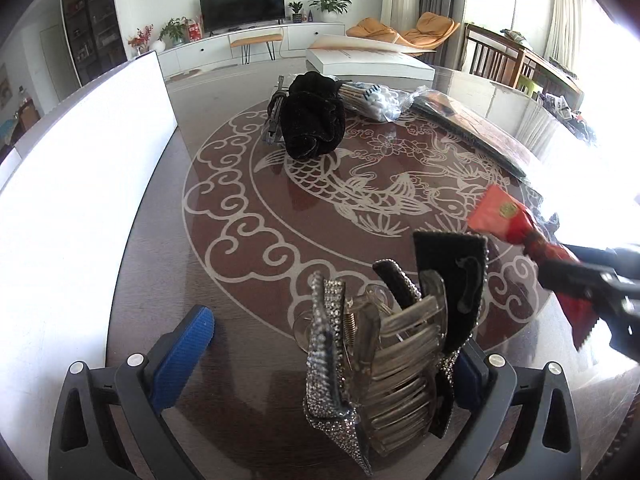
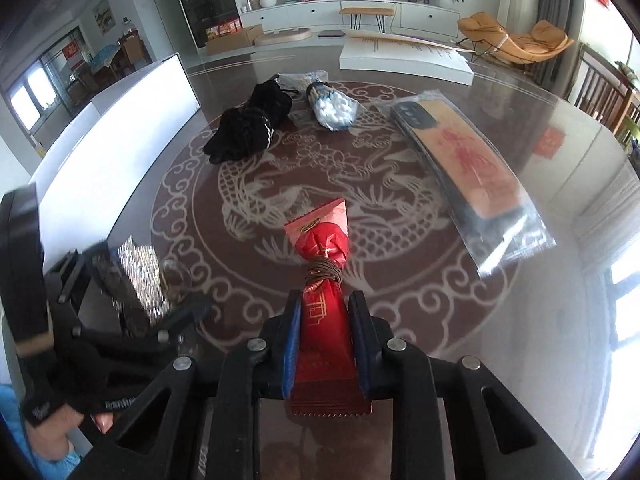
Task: Organize objects
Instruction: 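Grasp the red snack packet with the right tool while the left tool holds the claw, then carry the claw and packet to the bin and open both tools to drop them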
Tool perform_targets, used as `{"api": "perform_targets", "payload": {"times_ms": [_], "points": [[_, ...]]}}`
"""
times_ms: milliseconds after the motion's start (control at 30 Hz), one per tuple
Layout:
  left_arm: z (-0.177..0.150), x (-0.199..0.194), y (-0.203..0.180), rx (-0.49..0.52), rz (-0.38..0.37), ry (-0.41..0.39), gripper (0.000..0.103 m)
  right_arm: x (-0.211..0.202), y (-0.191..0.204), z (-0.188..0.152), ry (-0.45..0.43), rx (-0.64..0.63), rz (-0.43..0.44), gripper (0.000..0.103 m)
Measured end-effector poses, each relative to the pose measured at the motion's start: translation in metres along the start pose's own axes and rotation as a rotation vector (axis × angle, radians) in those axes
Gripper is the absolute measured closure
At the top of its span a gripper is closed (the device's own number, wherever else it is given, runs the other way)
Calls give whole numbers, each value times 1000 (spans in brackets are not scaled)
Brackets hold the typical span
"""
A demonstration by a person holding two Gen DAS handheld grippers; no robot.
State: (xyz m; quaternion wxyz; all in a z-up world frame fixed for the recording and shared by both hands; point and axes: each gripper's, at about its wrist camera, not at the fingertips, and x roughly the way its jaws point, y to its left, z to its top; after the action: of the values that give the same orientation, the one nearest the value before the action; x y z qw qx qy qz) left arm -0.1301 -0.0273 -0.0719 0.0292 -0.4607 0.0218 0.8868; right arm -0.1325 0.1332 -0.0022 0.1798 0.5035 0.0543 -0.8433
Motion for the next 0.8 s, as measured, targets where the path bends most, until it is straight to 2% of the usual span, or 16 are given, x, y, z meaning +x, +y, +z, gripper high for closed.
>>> {"api": "perform_targets", "payload": {"times_ms": [133, 200, 233, 267, 333, 400, 433, 467, 500, 533, 567, 700, 800], "points": [[1, 0, 1, 3, -11, 8, 0, -19, -14, -39, 20, 53, -5, 79], [5, 1, 0, 15, -19, 45, 0, -23, -21, -44, 31, 79, -10, 75], [7, 1, 0, 21, -27, 66, 0, -24, -23, -43, 40, 87, -14, 65], [9, 0, 0, 17, -43, 75, 0, -24, -25, -41, 47, 91, -23, 59], [12, -3, 1, -3, -61, 59, 0, -23, -24, -34, 58, 78, -31, 42], [16, -6, 3, -16, -61, 40, 0, -14, -20, -28, 98, 52, -33, 39], [16, -7, 2, -17, -63, 29, 3, -8, -18, -25, 128, 40, -40, 39], [16, -11, 2, -15, -77, 10, 24, -3, -17, -25, 150, 36, -51, 39], [17, -15, 2, -11, -90, -2, 38, 0, -16, -25, 156, 40, -52, 51], [17, -21, 2, -5, -92, -21, 54, 1, -16, -27, 158, 42, -51, 78], [16, -29, 2, 3, -95, -44, 59, -2, -15, -28, 149, 40, -72, 84], [11, -74, 9, -8, -154, -126, 60, -28, -17, -32, 86, 101, -45, 84], [4, -123, 27, -51, -216, -181, 60, -59, -6, -23, 17, 124, 6, 84]]}}
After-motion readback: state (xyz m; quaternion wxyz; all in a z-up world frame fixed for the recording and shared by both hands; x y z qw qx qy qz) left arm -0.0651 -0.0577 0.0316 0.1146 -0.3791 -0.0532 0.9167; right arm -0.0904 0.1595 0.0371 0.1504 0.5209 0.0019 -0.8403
